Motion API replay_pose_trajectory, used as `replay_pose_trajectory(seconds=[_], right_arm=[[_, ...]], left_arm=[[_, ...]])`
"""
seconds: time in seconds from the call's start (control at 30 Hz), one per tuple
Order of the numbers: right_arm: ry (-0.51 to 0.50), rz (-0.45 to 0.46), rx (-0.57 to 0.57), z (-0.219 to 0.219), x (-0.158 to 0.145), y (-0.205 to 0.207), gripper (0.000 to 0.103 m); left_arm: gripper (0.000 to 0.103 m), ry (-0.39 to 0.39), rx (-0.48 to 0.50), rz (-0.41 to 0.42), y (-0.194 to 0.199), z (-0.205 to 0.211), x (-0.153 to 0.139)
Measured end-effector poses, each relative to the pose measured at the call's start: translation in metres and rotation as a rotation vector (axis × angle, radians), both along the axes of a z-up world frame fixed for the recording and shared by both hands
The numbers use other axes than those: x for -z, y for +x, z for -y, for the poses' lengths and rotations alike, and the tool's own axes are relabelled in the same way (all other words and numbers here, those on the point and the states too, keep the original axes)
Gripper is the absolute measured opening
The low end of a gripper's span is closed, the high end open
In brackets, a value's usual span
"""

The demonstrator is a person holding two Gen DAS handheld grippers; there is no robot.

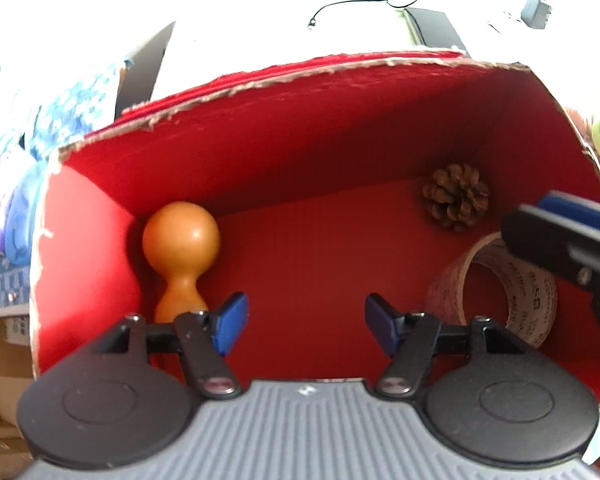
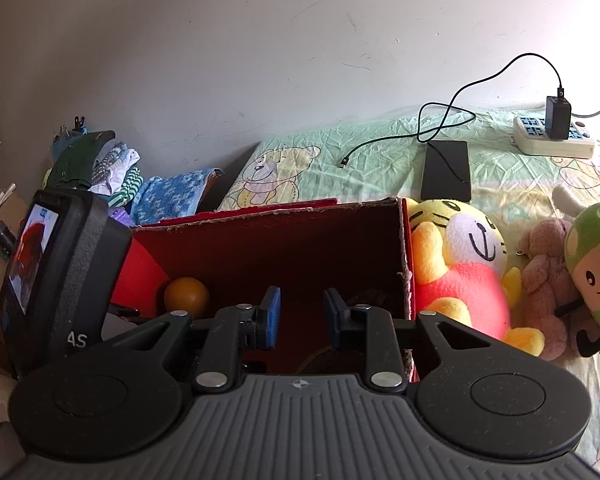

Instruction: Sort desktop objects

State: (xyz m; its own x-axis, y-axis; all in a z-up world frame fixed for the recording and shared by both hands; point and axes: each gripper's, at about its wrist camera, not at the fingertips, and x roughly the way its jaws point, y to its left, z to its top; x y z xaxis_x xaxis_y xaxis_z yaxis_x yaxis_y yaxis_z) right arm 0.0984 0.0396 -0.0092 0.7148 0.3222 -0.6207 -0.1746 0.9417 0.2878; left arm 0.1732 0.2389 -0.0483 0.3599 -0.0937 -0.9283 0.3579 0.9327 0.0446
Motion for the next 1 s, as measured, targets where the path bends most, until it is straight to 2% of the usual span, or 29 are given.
replay_pose_trajectory(seconds=[0.33,0.37,0.5,0.63,0.73,1.0], right_arm=[[-0.007,-0.083,-0.009,-0.011,0.02,0.006,0.027],[-0.004,-0.091,-0.004,-0.01,0.022,0.006,0.024],[-0.004,-0.091,-0.004,-0.012,0.023,0.005,0.023],[-0.026,-0.075,0.002,-0.015,0.025,0.004,0.021],[-0.023,-0.073,0.003,-0.015,0.026,0.004,0.021],[-0.061,-0.105,-0.021,-0.025,0.036,0.009,0.023]], left_arm=[[0.068,0.006,-0.014,0.0,0.0,-0.002,-0.001],[0.068,0.008,-0.014,0.001,0.0,-0.002,-0.001],[0.069,0.014,-0.031,0.011,0.0,0.003,0.0],[0.072,0.06,-0.053,0.068,0.003,0.002,-0.003],[0.072,0.043,-0.069,0.041,0.008,-0.002,0.002],[0.072,0.033,-0.081,0.033,0.013,-0.004,0.003]])
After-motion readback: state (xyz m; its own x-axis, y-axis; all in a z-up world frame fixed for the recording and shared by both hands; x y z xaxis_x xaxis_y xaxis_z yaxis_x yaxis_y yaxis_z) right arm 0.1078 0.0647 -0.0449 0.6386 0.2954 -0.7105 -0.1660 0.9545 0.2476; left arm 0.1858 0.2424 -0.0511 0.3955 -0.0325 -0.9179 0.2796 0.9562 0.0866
